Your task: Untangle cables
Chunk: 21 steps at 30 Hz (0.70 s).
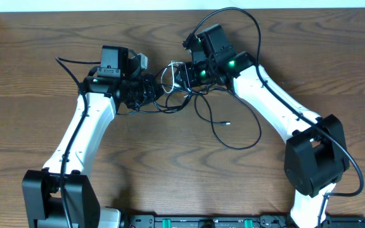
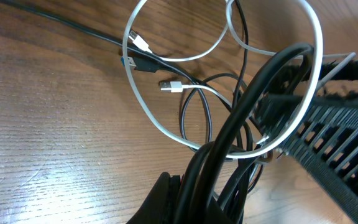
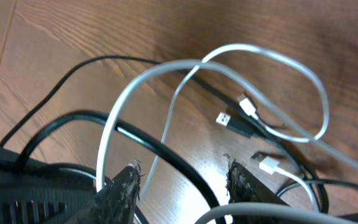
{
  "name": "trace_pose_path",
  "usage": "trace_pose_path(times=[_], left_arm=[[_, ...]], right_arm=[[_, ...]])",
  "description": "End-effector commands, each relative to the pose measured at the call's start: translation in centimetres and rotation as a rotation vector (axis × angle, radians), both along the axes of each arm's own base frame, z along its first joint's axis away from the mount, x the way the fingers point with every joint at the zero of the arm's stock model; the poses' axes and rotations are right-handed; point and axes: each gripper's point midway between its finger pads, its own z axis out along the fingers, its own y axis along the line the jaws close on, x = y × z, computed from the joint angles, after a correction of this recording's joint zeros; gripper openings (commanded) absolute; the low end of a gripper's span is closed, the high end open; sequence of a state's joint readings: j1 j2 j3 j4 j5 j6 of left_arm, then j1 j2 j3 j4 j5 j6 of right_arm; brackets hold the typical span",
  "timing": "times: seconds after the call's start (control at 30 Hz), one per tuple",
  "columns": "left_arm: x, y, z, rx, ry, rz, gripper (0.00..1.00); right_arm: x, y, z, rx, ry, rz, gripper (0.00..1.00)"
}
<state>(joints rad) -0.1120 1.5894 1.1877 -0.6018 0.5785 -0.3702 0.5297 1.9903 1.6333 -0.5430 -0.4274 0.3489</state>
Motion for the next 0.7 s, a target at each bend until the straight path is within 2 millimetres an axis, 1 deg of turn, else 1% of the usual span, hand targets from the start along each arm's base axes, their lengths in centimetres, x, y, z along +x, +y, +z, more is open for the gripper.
trace_pose_path(times=[0.0,0.07,0.1,0.2,0.27,0.3,0.4,0.53,0.6,0.63,0.67], left_arm=[[0.1,0.0,0.9,-0.017,-0.017,0.005,0.08],[0.1,0.0,0.9,-0.017,-0.017,0.005,0.08],[0.1,0.0,0.9,-0.017,-0.017,0.005,0.07],[0.1,0.0,0.9,-0.016,-0.017,0.005,0.08],[0.1,0.0,0.9,-0.017,-0.018,0.005,0.08],[0.1,0.0,0.9,-0.017,-0.018,0.005,0.08],[0.1,0.0,0.9,-0.016,-0.018,0.006,0.07],[0.1,0.0,0.9,-0.016,-0.018,0.006,0.08],[0.1,0.0,0.9,-0.016,-0.018,0.006,0.08],[0.1,0.0,0.9,-0.016,-0.018,0.006,0.07],[0.1,0.0,0.9,-0.016,-0.018,0.006,0.08]], right_arm=[[1.2,-1.0,0.2,0.001,-0.016,-0.037,0.43],[1.8,-1.4,0.6,0.02,-0.023,-0.044,0.39],[2.1,-1.8,0.9,0.04,-0.025,-0.045,0.36],[2.7,-2.4,1.4,0.067,-0.025,-0.049,0.34],[3.0,-2.8,1.8,0.093,-0.023,-0.047,0.31],[3.2,-3.1,2.1,0.111,-0.02,-0.043,0.28],[3.5,-3.5,2.8,0.158,-0.023,-0.03,0.14],[3.7,-3.4,3.8,0.212,-0.032,-0.002,0.08],[3.6,-3.3,3.9,0.224,-0.029,0.008,0.08],[3.5,-3.3,3.8,0.217,-0.026,0.006,0.15],[3.4,-3.2,3.6,0.207,-0.022,0.002,0.26]])
